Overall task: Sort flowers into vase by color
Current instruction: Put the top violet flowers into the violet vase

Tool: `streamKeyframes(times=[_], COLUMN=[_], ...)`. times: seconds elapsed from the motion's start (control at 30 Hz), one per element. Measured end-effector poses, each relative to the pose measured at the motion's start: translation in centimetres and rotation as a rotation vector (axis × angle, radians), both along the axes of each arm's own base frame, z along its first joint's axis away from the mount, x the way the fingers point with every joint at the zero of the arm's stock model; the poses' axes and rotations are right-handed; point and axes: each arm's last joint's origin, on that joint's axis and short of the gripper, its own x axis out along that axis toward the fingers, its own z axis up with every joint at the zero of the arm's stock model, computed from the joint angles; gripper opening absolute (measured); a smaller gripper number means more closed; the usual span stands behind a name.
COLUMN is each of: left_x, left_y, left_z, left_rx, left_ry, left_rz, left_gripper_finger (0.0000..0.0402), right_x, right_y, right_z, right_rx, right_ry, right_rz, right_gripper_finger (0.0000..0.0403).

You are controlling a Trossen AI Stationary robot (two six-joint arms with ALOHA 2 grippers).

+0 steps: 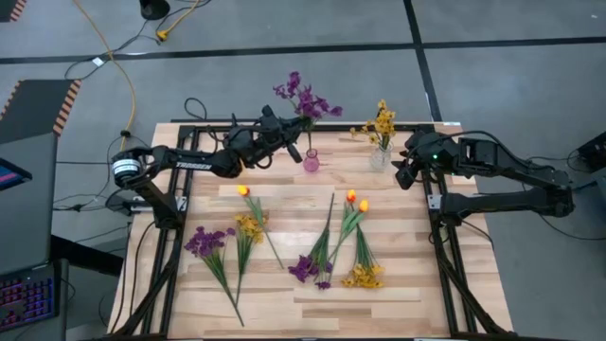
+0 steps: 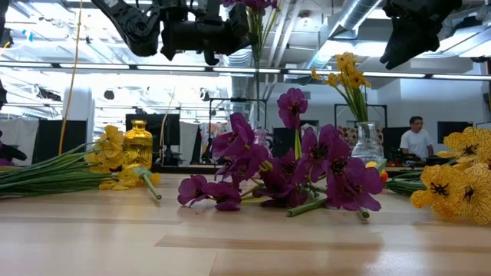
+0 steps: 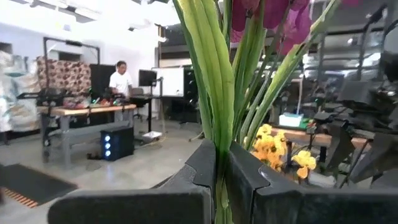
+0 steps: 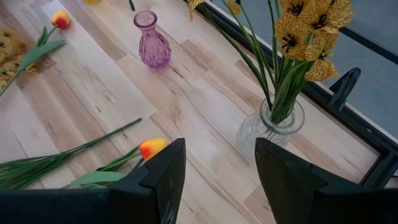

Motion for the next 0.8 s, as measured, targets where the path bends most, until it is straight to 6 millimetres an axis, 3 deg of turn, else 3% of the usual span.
streamKeyframes(times=[0.17,0.8], left_x=[1.0,1.3], left_y=[0.4,0.7], left_z=[-1.8,-2.9], left_rx=[0.018,-0.012], left_ry=[-0.005,0.077], left_rz=[0.004,0.017], left_gripper_finger=[0.0005,0.0013], right_x=[0.0,0.0], right_y=[0.0,0.0], right_z=[0.0,0.0], right_rx=[0.003,0.004], right_ry=[0.0,0.001], right_rz=[0.003,0.005], right_gripper_finger=[0.0218,0.0218])
